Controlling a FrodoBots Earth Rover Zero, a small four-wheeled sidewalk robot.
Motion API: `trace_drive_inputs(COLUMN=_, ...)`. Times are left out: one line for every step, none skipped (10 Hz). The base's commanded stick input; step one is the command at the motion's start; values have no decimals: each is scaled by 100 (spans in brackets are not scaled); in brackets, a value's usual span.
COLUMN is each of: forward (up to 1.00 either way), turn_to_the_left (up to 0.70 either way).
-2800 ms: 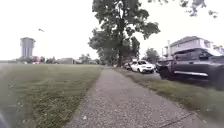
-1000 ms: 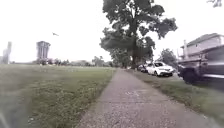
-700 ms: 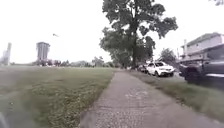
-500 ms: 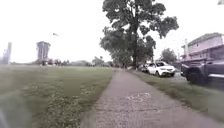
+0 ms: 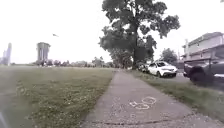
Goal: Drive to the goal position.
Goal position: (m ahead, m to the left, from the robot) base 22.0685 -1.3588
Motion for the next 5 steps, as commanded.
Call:
trace_drive_inputs(forward=70, turn_to_the_left=0)
trace_drive_inputs(forward=70, turn_to_the_left=0)
trace_drive_inputs(forward=70, turn_to_the_left=0)
trace_drive_inputs(forward=70, turn_to_the_left=0)
trace_drive_inputs(forward=70, turn_to_the_left=-14)
